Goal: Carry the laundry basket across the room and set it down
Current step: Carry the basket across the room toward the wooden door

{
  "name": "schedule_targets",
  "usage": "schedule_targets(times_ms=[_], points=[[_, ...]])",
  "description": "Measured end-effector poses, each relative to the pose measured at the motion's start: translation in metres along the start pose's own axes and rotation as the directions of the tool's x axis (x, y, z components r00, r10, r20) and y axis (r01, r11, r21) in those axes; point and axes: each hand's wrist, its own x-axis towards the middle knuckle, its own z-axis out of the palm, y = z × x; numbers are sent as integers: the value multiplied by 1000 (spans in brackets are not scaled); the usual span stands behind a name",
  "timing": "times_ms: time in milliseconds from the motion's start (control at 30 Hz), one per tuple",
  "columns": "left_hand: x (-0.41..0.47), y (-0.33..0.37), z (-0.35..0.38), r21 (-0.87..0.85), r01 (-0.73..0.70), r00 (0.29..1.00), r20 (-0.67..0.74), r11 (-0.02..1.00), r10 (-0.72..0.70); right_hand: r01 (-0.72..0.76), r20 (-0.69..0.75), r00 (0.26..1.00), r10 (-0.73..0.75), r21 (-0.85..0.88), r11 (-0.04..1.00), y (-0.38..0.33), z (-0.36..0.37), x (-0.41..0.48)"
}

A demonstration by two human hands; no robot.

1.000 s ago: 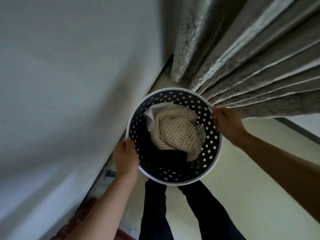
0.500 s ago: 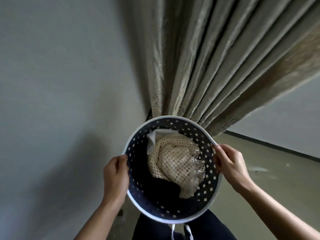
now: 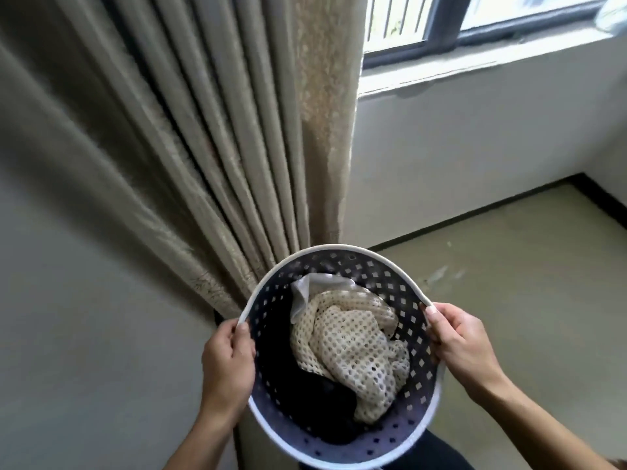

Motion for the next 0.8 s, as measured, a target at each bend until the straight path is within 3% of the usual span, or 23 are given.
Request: schedule_targets(times_ms=[133,333,800], points=[[14,37,61,8,-102,978,183,995,99,-21,-171,985,37,95,995,11,-56,-1],[27,93,178,38,-209,889,424,977,173,-82,-341,924,172,263,961,31,-144,16],[55,219,412,51,-283,728,662,958,179,-59,-554,798,236,318,946,41,-317,114]])
